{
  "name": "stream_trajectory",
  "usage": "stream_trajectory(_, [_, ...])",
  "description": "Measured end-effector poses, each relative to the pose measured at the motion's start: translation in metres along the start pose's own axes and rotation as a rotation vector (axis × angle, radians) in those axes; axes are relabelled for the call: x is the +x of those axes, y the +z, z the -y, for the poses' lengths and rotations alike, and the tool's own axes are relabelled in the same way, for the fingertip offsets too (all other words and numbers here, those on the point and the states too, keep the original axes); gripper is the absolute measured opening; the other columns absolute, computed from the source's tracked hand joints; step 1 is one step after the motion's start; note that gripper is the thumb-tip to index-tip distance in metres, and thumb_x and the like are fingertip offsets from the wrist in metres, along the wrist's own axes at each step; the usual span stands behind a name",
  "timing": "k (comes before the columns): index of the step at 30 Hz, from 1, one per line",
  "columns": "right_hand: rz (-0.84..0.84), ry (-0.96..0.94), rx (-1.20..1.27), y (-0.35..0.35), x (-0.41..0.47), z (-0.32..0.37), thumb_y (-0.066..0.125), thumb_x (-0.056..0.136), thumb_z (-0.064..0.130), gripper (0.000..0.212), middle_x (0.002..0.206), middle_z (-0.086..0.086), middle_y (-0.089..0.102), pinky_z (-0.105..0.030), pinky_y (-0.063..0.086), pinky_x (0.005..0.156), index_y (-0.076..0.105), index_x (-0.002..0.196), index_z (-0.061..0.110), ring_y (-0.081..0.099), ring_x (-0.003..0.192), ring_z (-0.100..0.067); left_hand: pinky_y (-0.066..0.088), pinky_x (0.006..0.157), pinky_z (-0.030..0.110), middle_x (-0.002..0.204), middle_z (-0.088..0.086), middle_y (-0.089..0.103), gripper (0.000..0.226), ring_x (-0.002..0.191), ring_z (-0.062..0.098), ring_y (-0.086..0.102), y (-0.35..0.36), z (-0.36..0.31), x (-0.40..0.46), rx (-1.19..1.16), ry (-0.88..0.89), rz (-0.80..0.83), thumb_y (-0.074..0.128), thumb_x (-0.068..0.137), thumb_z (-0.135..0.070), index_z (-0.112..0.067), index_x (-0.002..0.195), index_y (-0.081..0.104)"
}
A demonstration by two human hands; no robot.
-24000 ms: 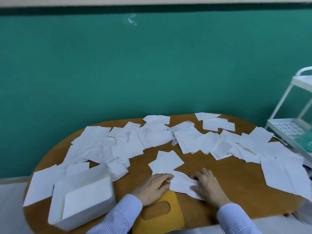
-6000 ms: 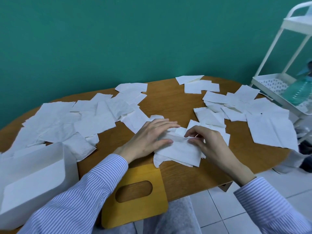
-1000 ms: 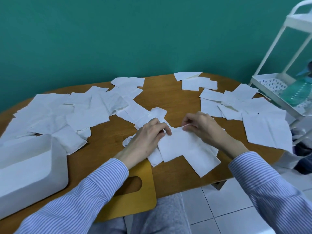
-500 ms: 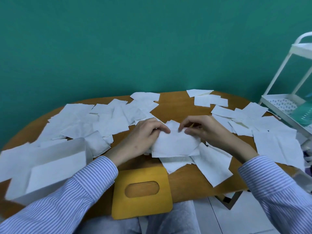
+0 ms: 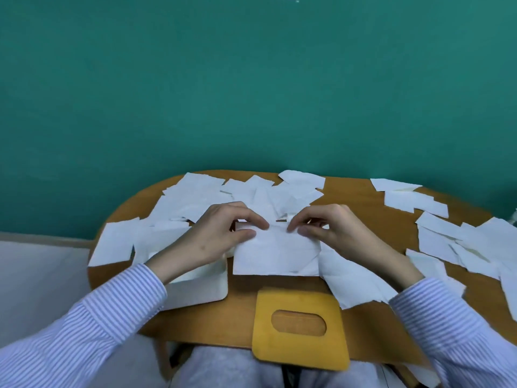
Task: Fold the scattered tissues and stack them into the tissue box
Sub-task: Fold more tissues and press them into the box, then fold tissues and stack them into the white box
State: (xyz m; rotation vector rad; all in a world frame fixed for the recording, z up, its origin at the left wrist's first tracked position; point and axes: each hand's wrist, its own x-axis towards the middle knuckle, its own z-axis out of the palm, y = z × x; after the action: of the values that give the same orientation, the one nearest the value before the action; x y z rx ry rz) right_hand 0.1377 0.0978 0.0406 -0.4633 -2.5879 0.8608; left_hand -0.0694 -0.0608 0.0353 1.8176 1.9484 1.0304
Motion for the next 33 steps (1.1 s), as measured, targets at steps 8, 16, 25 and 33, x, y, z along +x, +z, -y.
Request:
stream_trajectory(8, [0.120,-0.078,0.136,0.084,0.059,0.043,0.063,0.093,0.010,0.020,0.097,0.012,0.073,-0.028,0.051,0.082,0.076,0.095,0.026,0.065,0.093,-0.005,0.041,0.068,0.013,0.097,-0.018,0.071,0.028,0.088,0.009,0.061,-0.061,0.063,-0.068,0.040,-0.151,-0.092,0.073,0.090,-0.013,-0.040,0.094,0.078])
stream_trajectory(16, [0.234,-0.061,0.019,0.148,0.103,0.053,0.062,0.092,0.011,0.022,0.093,0.017,0.070,-0.021,0.048,0.078,0.076,0.095,0.027,0.061,0.089,-0.001,0.043,0.074,0.015,0.100,-0.023,0.071,0.033,0.094,0.005,0.060,-0.075,0.125,-0.094,0.129,-0.295,-0.081,0.074,0.089,-0.014,-0.047,0.090,0.075])
stream_trajectory(25, [0.167,-0.210,-0.315,0.167,0.107,0.045,0.059,0.092,0.010,0.022,0.100,0.008,0.074,-0.036,0.047,0.086,0.076,0.099,0.023,0.065,0.092,-0.016,0.029,0.085,0.030,0.114,-0.020,0.062,0.024,0.107,0.007,0.044,-0.062,0.138,-0.084,0.500,-0.240,0.024,0.064,0.097,-0.024,-0.041,0.113,0.070])
stream_trajectory(33, [0.331,-0.273,-0.501,0.161,0.096,0.044,0.062,0.093,0.039,0.034,0.133,0.019,0.059,-0.030,0.011,0.115,0.062,0.128,0.039,0.046,0.129,-0.007,0.033,0.095,0.028,0.131,-0.020,0.057,0.037,0.121,0.006,0.050,-0.048,0.124,-0.083,0.573,-0.152,0.131,0.065,0.094,-0.045,-0.040,0.131,0.061])
